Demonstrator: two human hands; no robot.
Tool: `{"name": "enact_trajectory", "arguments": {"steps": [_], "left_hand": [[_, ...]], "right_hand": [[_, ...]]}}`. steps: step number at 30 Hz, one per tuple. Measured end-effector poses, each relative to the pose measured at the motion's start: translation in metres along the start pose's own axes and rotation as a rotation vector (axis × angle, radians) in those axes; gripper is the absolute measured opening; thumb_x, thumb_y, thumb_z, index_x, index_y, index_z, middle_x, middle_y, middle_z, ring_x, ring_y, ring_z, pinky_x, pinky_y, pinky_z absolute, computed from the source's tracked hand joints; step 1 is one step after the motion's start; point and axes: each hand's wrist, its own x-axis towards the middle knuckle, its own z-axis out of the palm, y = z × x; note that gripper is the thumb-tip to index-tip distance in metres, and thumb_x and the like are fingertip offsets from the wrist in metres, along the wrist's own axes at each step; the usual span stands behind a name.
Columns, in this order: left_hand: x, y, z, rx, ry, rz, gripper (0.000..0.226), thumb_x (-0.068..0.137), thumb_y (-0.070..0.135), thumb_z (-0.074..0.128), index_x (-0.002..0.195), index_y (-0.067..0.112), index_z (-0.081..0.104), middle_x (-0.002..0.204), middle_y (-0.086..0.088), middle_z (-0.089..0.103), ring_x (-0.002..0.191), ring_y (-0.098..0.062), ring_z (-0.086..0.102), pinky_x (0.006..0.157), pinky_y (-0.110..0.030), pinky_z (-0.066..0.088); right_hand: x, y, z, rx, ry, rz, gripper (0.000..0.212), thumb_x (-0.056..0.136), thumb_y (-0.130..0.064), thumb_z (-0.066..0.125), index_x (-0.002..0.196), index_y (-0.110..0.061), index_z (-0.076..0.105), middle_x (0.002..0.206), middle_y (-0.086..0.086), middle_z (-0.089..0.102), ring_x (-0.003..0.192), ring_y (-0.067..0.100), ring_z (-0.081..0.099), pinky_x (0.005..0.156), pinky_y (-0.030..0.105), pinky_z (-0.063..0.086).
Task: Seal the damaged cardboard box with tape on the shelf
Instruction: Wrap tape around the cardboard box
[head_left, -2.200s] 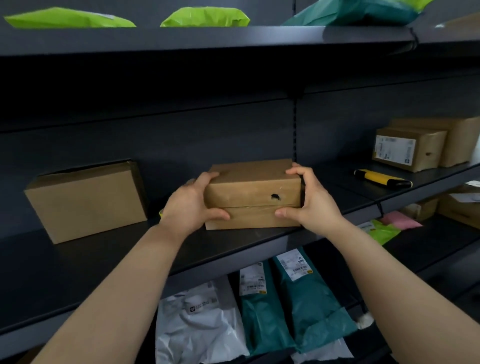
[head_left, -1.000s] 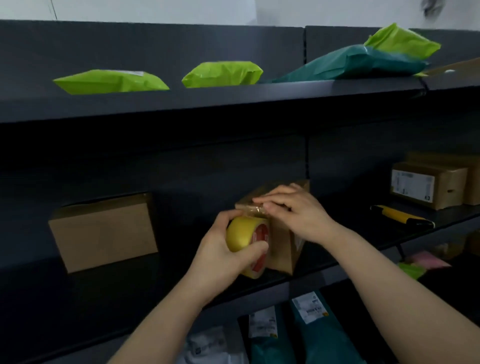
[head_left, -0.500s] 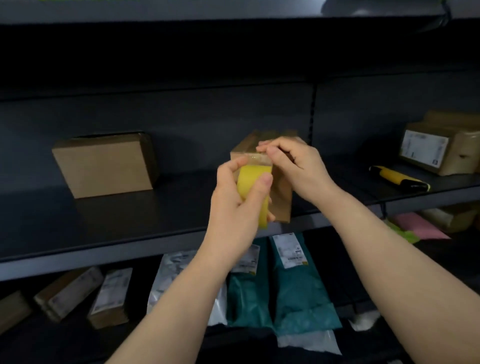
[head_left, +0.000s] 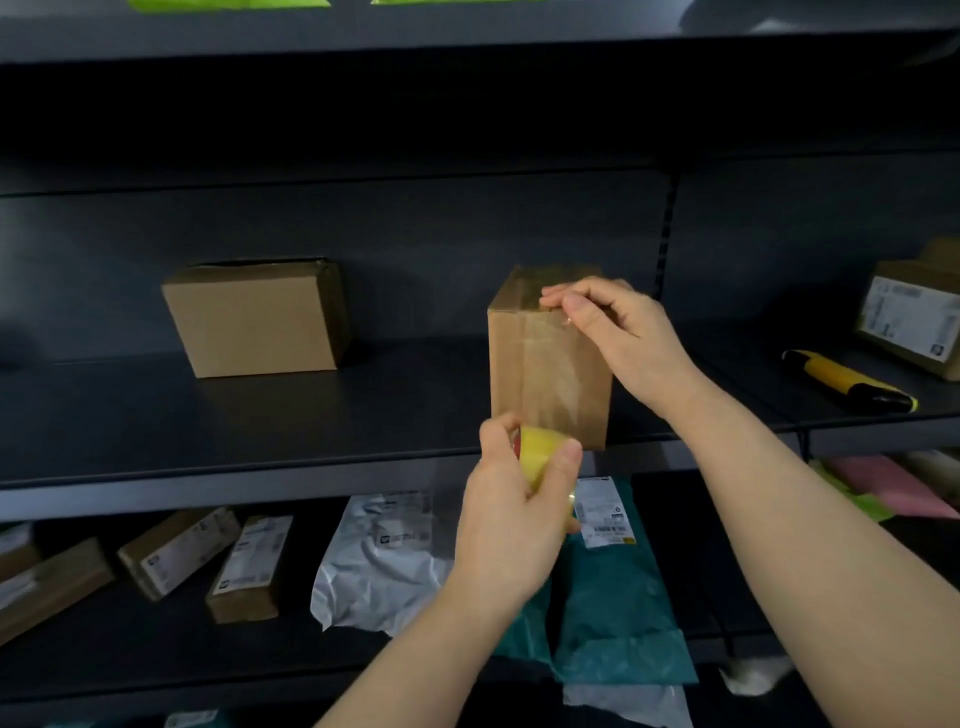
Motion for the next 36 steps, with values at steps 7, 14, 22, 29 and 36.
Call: {"name": "enact_trajectory", "arguments": {"steps": [7,14,22,29,36], "left_hand": [[-0.011,0.009,-0.005,-0.207,-0.105,-0.083,0.032,0.093,0.026,0.066,0.12,0.029,0.05,0.093,-0.004,0.066,0.052,-0.022,0.061,0.052,-0.034,0.052],[-0.021,-0.022,0.011,-0.02,0.093,-0.053,0.046,0.091,0.042,0.064,0.127,0.026,0.041,0.091,-0.004,0.067,0.056,-0.012,0.067,0.058,-0.043,0.06],[-0.032,-0.038,0.014,-0.285,-0.076,-0.071,0.059,0.082,0.048,0.064,0.133,0.034,0.04,0.085,-0.005,0.071,0.068,-0.02,0.068,0.061,-0.036,0.058],[-0.021,-0.05,0.029,-0.076,0.15,-0.116,0.064,0.076,0.066,0.068,0.123,0.034,0.039,0.107,-0.001,0.067,0.088,-0.015,0.07,0.065,-0.045,0.061],[-0.05,-0.064,0.015,-0.178,-0.036,0.015,0.028,0.092,0.04,0.06,0.117,0.048,0.049,0.098,-0.005,0.067,0.084,-0.021,0.068,0.059,-0.04,0.059]], "right_hand": [[-0.004,-0.02,-0.006,-0.138,-0.065,-0.102,0.022,0.1,-0.028,0.051,0.112,-0.026,0.069,0.1,-0.016,0.064,0.103,0.006,0.056,0.092,0.025,0.041],[-0.014,-0.019,-0.004,-0.096,-0.021,-0.08,0.015,0.095,-0.035,0.058,0.106,-0.035,0.069,0.109,-0.018,0.068,0.11,-0.002,0.056,0.102,0.03,0.04],[-0.004,-0.016,-0.005,-0.033,-0.067,0.025,0.02,0.093,-0.036,0.061,0.112,-0.035,0.067,0.104,-0.027,0.061,0.104,-0.013,0.052,0.092,0.01,0.039],[-0.002,-0.017,-0.01,-0.037,-0.121,0.008,0.016,0.093,-0.032,0.062,0.107,-0.034,0.069,0.103,-0.021,0.065,0.105,-0.007,0.056,0.093,0.01,0.041],[-0.011,-0.028,-0.015,-0.021,-0.102,-0.017,0.017,0.091,-0.028,0.064,0.107,-0.029,0.07,0.095,-0.018,0.064,0.096,-0.009,0.056,0.085,0.006,0.04]]}}
